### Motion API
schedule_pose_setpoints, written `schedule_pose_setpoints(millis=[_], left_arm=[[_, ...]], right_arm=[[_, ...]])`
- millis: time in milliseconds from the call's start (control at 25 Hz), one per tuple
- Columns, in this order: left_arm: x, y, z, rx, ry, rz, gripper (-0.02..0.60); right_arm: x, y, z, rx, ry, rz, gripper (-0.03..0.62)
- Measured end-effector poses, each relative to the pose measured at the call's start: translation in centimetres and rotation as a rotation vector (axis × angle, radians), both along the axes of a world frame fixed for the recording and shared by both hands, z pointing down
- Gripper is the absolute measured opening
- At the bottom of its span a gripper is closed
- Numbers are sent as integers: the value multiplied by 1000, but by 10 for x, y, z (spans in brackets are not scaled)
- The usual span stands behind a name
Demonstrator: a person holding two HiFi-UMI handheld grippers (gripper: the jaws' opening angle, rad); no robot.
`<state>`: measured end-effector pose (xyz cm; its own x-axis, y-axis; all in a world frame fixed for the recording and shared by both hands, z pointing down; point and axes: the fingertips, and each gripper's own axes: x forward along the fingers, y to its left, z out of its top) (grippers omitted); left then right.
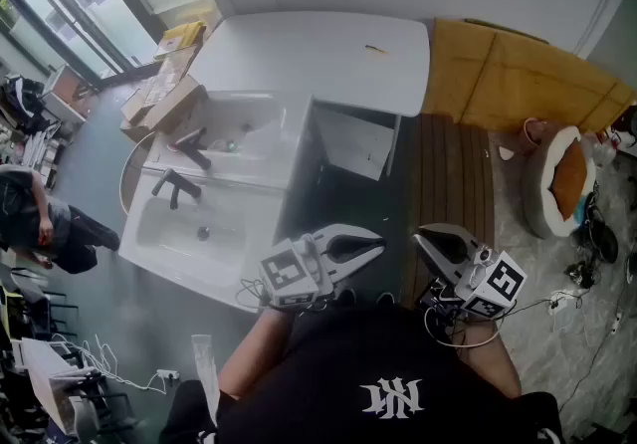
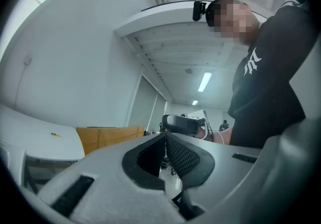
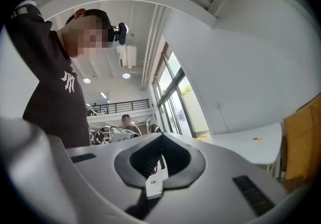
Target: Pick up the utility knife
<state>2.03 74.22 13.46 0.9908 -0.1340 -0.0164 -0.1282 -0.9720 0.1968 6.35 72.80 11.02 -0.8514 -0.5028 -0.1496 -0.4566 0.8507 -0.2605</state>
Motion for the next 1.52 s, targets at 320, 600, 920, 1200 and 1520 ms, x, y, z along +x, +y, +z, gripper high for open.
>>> schedule_pose_setpoints(millis=[320,600,920,1200,1520], left_arm=[[-16,-14,20,-14,-23,-116,6],[6,-9,49,-46,-50,-85,6],[35,-24,34,-42,-21,-115,6],[54,-44,55,-58,-92,-123,6],[50,-123,76,-85,-56,-96,6]], right_arm=[[6,-10,26,-40,-23,24,3],[37,-3,50,-58,-14,72,3],[80,-3,62,-44,16,48,5],[98,-28,64,-38,-28,19,5],[101,-103,85,-87,18,58,5]])
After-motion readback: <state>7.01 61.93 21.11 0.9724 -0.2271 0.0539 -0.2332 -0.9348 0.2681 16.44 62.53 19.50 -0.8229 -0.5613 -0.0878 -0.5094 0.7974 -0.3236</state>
